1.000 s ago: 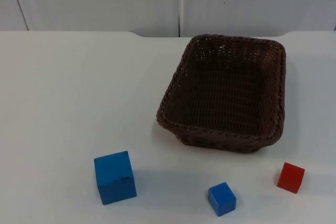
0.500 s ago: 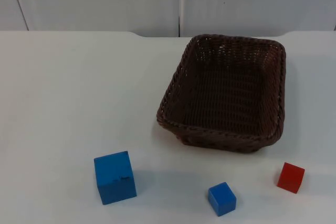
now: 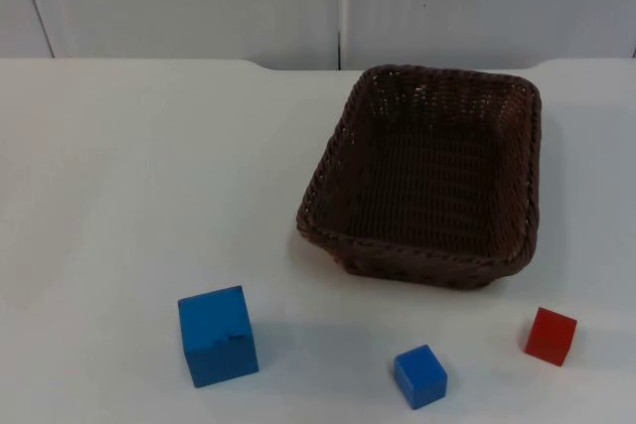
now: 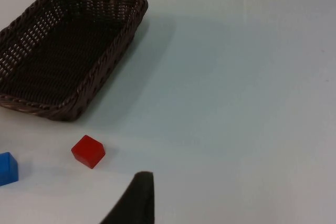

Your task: Pick up the basket with the left hand and place the largest block into the basket with the right hand.

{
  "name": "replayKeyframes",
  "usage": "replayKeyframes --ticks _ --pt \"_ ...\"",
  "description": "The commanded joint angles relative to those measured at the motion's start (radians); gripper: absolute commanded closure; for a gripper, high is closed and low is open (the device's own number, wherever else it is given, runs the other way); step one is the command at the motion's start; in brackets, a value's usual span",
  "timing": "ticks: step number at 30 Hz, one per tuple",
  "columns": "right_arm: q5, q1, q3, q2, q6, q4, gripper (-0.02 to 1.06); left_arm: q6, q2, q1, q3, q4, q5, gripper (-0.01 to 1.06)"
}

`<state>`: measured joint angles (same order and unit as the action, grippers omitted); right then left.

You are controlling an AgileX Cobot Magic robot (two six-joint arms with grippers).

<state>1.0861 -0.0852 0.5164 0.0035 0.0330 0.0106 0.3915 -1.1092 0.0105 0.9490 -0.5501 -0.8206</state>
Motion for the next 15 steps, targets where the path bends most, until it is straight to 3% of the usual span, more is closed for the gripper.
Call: replayKeyframes --ticks 1,15 --pt "-0.008 0.006 -0.001 -0.003 0.002 0.004 0.0 0.049 -0.068 -0.009 0.036 -0.071 0.003 0.19" --pt "-0.008 0.006 -0.001 -0.003 0.002 0.006 0.0 0.057 -0.413 -0.159 0.287 -0.043 -0.004 0.19"
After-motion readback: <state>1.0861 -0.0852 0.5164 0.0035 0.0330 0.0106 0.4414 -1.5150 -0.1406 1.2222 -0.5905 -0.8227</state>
